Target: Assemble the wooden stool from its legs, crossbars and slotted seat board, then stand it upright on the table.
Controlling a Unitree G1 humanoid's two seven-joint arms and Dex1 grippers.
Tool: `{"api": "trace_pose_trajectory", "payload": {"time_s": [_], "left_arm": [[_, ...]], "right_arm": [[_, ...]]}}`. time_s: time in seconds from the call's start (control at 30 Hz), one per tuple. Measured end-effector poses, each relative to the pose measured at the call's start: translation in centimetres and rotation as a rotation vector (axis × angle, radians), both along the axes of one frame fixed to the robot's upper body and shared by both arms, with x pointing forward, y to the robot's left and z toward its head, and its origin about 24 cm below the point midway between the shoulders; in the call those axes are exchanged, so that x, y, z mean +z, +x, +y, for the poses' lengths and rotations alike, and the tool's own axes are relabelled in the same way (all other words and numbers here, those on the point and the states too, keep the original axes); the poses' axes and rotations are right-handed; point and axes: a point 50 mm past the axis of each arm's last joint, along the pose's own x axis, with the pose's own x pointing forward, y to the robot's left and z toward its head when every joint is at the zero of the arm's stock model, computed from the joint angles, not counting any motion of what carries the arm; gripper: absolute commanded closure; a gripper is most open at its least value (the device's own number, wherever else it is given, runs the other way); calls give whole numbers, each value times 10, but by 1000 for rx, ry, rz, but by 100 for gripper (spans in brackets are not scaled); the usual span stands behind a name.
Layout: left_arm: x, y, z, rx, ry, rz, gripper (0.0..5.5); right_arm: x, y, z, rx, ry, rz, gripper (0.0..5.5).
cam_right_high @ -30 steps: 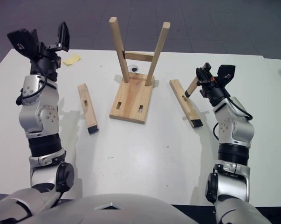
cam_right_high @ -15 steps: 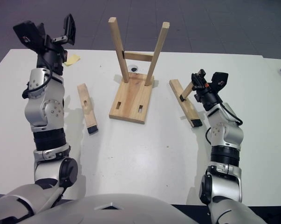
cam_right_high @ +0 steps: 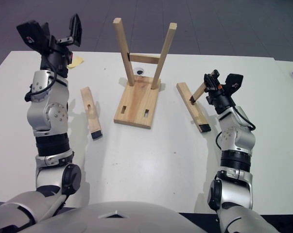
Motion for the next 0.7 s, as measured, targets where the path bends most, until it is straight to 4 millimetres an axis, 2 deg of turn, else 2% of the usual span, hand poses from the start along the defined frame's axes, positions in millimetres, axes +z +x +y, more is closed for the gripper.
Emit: {"api": "trace_pose_trajectory", "payload": {"time_s": [0.7], "left_arm": [[0, 1, -8, -32, 29, 7, 10]], "right_arm": [[-8, 6, 6, -56, -39, 6, 509]]}}
